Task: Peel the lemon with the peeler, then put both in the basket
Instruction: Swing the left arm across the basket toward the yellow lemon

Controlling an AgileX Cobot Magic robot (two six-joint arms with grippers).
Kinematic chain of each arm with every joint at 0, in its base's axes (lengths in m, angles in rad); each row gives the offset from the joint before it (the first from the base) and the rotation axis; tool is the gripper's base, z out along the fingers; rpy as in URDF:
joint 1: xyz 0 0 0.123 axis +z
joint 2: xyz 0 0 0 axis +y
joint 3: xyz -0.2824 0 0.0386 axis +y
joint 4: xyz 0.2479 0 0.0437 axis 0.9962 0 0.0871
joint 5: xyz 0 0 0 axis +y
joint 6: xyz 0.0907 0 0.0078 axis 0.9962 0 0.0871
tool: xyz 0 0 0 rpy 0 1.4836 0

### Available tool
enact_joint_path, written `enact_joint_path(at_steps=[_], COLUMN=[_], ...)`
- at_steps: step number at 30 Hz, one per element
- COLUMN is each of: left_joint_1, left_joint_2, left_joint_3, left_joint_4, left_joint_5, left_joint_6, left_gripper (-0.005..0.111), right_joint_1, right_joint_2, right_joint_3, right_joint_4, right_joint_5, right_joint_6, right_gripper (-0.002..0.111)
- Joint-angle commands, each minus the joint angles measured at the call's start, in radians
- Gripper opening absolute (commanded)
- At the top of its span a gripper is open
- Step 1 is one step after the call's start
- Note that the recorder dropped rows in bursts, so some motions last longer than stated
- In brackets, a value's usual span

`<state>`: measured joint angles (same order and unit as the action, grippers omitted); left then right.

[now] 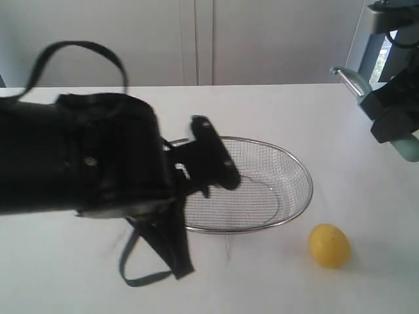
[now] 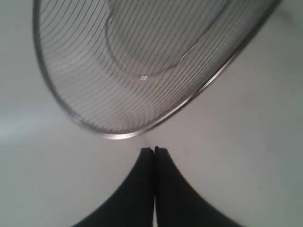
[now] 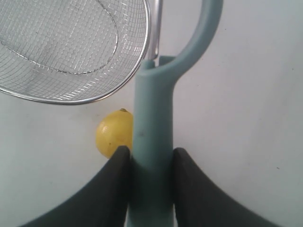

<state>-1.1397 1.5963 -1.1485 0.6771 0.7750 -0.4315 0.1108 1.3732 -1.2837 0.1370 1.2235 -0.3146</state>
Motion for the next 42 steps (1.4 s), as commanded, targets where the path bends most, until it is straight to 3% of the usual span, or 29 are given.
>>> enact_joint_path(at_steps=[1, 8, 19, 26, 28, 35, 40, 42], left_joint_1=[-0.116, -0.200, -0.210, -0.210, -0.210, -0.210, -0.210, -0.210], left_joint_2=[0.091, 0.201, 0.205, 0.207, 0.207, 0.209, 0.217, 0.229], left_joint_3=[-0.139, -0.305, -0.305, -0.305, -0.305, -0.305, -0.305, -0.305], left_joint_4=[0.012, -0.014, -0.063, -0.052, -0.052, -0.059, -0.079, -0.097], left_joint_5=[0.006, -0.095, -0.110, -0.218, -0.232, -0.322, -0.367, -0.360], left_joint_6=[-0.007, 0.028, 0.028, 0.034, 0.076, 0.456, 0.488, 0.488], left_gripper=[0.000, 0.000, 0.000, 0.000, 0.000, 0.000, 0.000, 0.004], right_joint_1=[-0.001, -0.001, -0.001, -0.001, -0.001, -0.001, -0.001, -0.003], right_joint_2=[-0.007, -0.007, -0.007, -0.007, -0.007, -0.007, -0.007, -0.007], right_joint_3=[0.003, 0.003, 0.003, 0.003, 0.003, 0.004, 0.004, 0.004], right_joint_4=[0.004, 0.004, 0.002, 0.002, 0.002, 0.003, 0.003, -0.022], right_joint_5=[-0.002, -0.002, -0.002, -0.002, -0.002, -0.077, -0.102, -0.110], right_joint_6=[0.005, 0.020, 0.020, 0.020, 0.020, 0.031, 0.046, 0.164], right_gripper=[0.000, 0.000, 0.000, 0.000, 0.000, 0.000, 0.000, 0.000])
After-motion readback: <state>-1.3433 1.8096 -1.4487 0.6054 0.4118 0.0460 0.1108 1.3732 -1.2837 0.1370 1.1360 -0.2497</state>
